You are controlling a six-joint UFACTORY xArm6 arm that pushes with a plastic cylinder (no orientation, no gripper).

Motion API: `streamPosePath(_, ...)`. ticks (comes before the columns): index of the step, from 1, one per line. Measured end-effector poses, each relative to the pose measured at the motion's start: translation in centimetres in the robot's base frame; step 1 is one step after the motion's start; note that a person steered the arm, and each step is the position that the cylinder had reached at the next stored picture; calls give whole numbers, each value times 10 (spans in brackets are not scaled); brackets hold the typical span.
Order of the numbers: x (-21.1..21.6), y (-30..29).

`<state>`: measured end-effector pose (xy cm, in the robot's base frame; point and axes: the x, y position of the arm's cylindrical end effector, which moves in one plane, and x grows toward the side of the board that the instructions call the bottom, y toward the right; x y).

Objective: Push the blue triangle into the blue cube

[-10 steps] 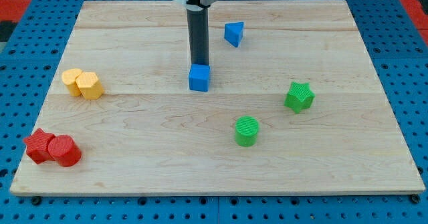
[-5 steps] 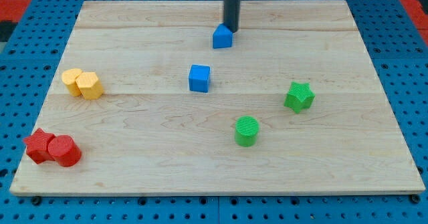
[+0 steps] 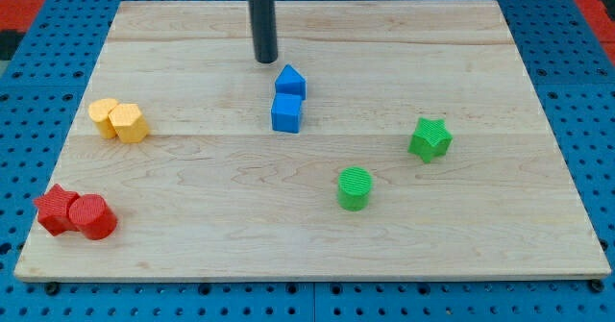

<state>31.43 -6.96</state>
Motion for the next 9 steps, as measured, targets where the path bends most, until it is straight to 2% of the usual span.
streamPosePath(4,61,7)
streamPosePath(6,19,21)
streamPosePath(9,54,40)
